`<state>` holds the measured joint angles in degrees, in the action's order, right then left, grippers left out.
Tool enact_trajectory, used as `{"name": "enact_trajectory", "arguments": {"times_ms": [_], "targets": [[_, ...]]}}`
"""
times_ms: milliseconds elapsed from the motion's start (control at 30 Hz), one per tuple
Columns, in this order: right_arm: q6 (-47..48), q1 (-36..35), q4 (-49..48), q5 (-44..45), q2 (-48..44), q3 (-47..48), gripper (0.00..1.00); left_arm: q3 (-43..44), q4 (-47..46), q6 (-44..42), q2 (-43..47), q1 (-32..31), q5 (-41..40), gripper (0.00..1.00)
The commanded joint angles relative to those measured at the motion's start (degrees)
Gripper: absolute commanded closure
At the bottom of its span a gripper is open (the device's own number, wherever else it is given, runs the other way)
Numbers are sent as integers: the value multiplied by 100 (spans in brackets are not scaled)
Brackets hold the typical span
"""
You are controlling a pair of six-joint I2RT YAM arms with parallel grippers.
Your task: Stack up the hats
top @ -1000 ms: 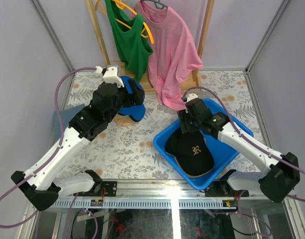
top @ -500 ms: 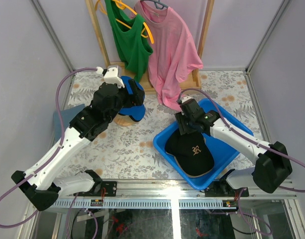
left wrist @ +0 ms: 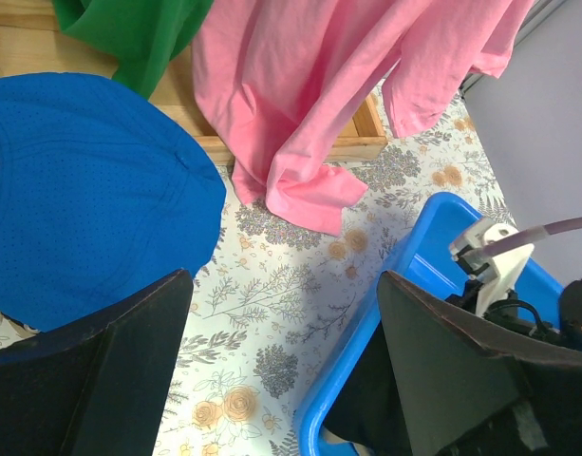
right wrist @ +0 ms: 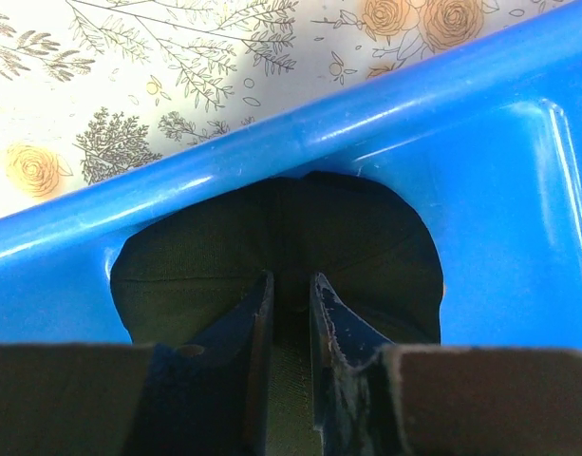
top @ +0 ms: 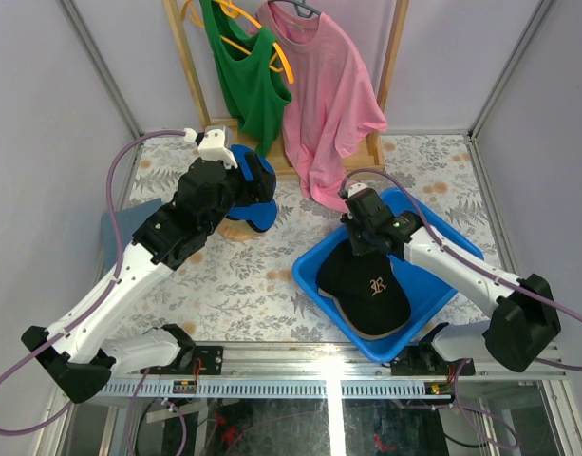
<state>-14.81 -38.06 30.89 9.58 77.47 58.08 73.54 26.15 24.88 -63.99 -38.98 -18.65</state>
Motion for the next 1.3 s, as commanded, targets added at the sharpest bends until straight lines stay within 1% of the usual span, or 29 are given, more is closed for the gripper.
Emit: {"name": "enact_trajectory", "arguments": {"times_ms": [0,100,333,500,567,800,867,1033,1267], "targets": [[148,45,116,127,-454,317,96,-57,-365,38,114,-49,-172,21],[184,45,208,105,-635,497,100,-55,-365,35,123,-46,-197,21],[235,45,554,140,-973,940,100,33,-301,23,72,-53,-220,20],[261,49,682,61,-1184,1216,100,41,-295,157,3,-46,-138,16],[274,45,702,49,-1289,1332,100,51,-300,198,-31,-50,-61,14],[397,45,838,-120,-1431,1863,100,166,-327,322,-222,-40,406,10],[411,45,824,-202,-1476,1956,100,194,-349,384,-277,-12,631,9],[415,45,758,-397,-1541,2274,100,154,-498,717,-377,244,1532,9],[311,53,537,-859,-1527,2996,100,-325,-1225,1612,-343,1227,3544,9]]}}
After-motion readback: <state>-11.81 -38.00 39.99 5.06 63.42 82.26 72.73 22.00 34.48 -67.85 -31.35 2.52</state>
